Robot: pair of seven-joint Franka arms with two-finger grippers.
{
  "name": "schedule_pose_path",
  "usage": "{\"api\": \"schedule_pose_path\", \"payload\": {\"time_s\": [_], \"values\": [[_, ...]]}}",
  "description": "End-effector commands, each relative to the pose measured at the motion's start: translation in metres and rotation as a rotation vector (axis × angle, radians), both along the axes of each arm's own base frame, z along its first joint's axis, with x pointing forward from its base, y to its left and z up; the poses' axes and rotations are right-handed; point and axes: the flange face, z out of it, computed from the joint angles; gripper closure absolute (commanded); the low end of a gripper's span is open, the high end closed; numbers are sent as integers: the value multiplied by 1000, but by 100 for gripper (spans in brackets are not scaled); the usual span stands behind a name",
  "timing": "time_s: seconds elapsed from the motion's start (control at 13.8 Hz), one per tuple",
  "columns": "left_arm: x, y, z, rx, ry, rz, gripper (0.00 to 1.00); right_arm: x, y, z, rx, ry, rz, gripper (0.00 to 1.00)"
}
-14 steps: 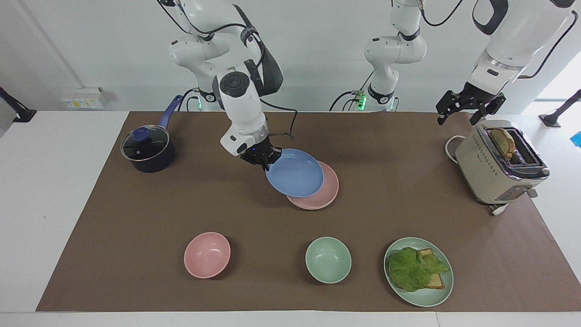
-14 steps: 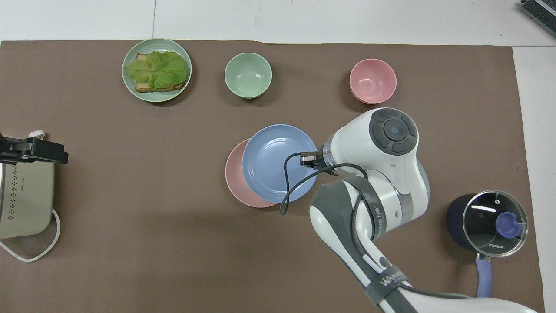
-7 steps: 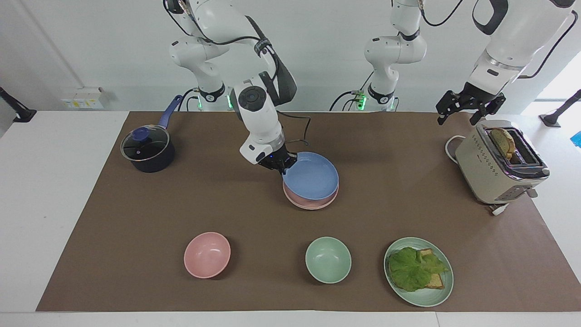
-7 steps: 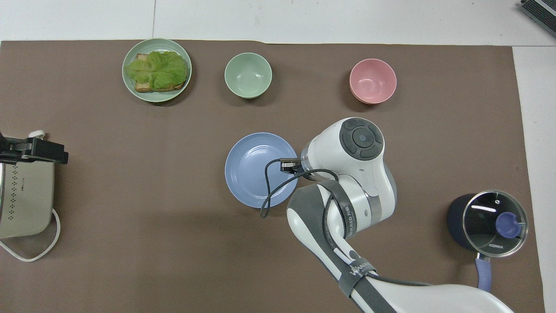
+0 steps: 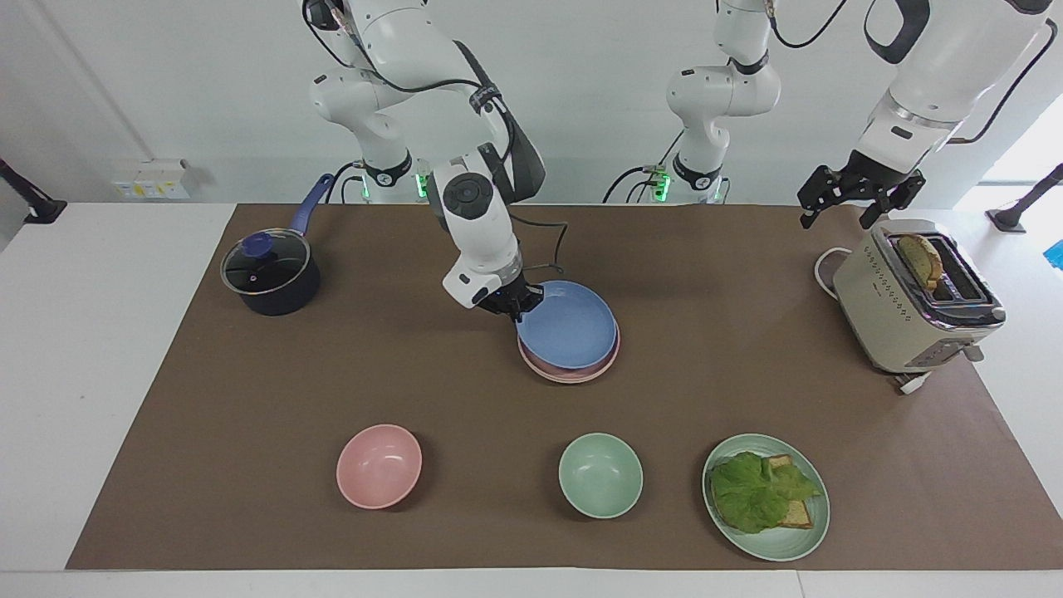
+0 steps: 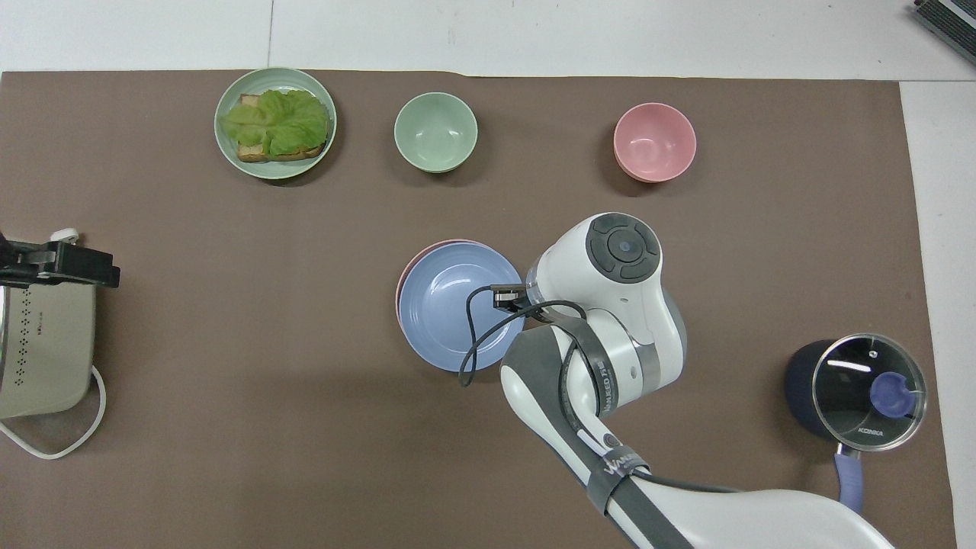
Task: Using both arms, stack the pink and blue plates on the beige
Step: 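Open the right gripper and draw it back from the blue plate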
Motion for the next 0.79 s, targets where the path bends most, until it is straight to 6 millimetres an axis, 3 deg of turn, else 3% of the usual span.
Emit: {"api": "schedule_pose_path", "payload": {"time_s": [0.0,0.72], "values": [[-5,3,4,13,-2,3,0,-5,2,-5,56,8,-3,100],[-5,3,4,13,-2,3,0,4,-1,-23,99,-13,23,100]]}}
